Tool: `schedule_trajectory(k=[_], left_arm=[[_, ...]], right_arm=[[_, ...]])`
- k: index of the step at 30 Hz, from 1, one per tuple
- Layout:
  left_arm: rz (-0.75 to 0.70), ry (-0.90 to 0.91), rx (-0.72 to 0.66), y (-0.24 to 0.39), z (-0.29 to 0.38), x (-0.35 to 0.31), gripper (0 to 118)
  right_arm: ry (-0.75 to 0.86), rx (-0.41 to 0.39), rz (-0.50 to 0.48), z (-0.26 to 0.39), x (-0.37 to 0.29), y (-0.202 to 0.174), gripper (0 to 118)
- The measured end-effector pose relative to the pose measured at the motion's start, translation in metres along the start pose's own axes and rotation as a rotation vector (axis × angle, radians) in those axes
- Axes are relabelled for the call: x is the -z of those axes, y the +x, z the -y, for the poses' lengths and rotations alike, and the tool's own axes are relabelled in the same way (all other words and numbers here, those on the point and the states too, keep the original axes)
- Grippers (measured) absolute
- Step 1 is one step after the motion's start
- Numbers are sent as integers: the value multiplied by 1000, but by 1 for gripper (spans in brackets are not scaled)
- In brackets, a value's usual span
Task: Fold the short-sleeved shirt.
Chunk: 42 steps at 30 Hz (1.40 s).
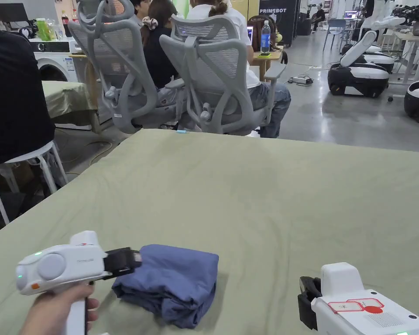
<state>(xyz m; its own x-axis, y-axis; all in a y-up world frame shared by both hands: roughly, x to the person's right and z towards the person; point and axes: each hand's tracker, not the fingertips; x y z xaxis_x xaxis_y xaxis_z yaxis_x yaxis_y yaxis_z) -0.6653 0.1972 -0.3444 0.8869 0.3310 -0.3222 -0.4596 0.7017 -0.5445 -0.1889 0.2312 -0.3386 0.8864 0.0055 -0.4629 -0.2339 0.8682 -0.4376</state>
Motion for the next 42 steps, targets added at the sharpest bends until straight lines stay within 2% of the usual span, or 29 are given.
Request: schedule_trajectory(k=[1,3,4,7,9,11,17,21,24,29,37,38,39,40,41,42], left_arm=[[-66,30,2,-2,-1,-11,75],[-95,72,16,5,3,-42,22],[-101,88,35,13,5,-50,1],[-146,145,140,54,18,-68,0],[-56,214,152,93,29,-80,0],[-30,254,199,137,38,-86,0],[105,382,361,285,68,-97,0],[214,492,438,373,80,-118,0],[216,546,478,421,85,-143,0],[236,577,510,458,90,-174,0],[201,572,494,452,97,-178,0],[208,571,494,450,97,-178,8],[209,569,498,454,99,-180,22],[206,572,509,454,100,-180,54],[202,581,519,454,101,-179,80],[202,586,524,454,102,-178,101]], right_arm=[[2,7,0,0,-1,3,0],[5,20,-2,0,-5,10,0],[8,19,-2,0,-8,14,0],[25,30,9,-5,-21,33,0],[50,24,35,-9,-37,52,0],[81,27,71,-14,-53,75,0],[161,5,271,-24,-117,164,0],[232,-56,415,-34,-163,217,0],[289,-36,473,-43,-196,247,0],[301,-16,466,-47,-224,269,0],[307,2,439,-39,-222,269,1],[313,3,439,-39,-222,268,5],[318,7,441,-39,-222,267,15],[321,13,442,-39,-221,267,38],[321,20,441,-40,-220,266,63],[319,26,442,-40,-219,266,85]])
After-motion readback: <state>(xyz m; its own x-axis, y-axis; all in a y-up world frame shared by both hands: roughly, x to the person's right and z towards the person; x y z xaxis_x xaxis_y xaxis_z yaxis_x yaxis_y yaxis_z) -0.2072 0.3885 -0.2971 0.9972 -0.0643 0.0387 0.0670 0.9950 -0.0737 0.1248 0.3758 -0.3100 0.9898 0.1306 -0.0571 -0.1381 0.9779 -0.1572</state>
